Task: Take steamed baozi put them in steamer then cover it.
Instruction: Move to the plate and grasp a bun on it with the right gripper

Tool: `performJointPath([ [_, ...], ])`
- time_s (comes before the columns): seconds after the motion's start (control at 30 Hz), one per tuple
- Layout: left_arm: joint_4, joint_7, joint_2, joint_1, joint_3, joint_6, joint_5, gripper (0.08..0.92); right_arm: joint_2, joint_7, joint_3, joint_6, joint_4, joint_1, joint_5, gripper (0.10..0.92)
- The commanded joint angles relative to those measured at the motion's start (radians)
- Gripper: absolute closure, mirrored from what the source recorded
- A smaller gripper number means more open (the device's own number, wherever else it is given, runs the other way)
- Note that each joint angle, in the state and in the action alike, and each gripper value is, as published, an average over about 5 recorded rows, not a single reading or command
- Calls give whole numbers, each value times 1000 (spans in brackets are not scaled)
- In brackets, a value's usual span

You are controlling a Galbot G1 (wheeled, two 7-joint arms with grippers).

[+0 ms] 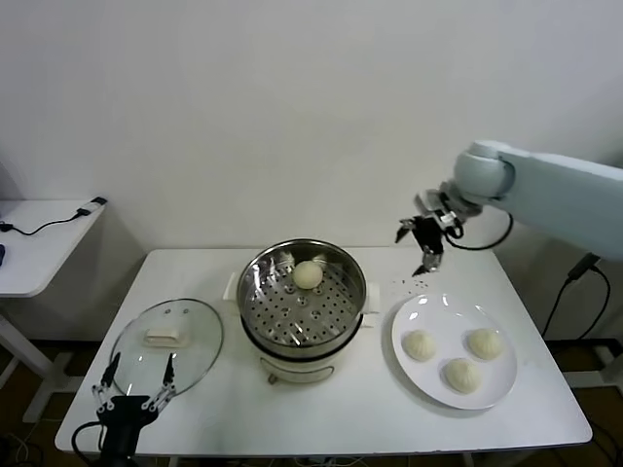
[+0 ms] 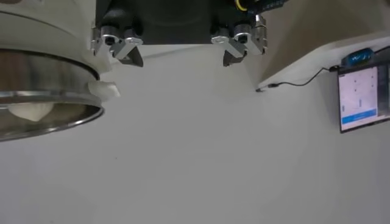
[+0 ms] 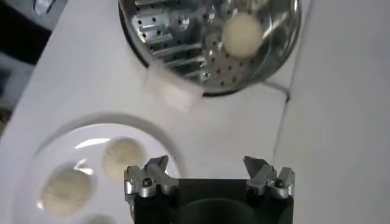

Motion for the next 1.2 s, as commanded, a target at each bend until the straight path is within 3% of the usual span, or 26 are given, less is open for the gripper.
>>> performJointPath([
  [0.03, -1, 0, -2, 3, 0, 0, 0, 177, -143, 14, 53, -149, 49, -207, -6, 203],
  [0.4, 2, 0, -5, 9, -2, 0, 3, 177, -63, 44, 274, -130, -56, -498, -146, 203],
  [1.03, 7, 0, -9, 10, -7, -1, 6, 177, 80, 35, 289, -103, -177, -519, -175, 203],
  [1.2, 7, 0, -9, 7, -6, 0, 6, 177, 89, 32, 292, -96, -190, -515, -176, 248],
])
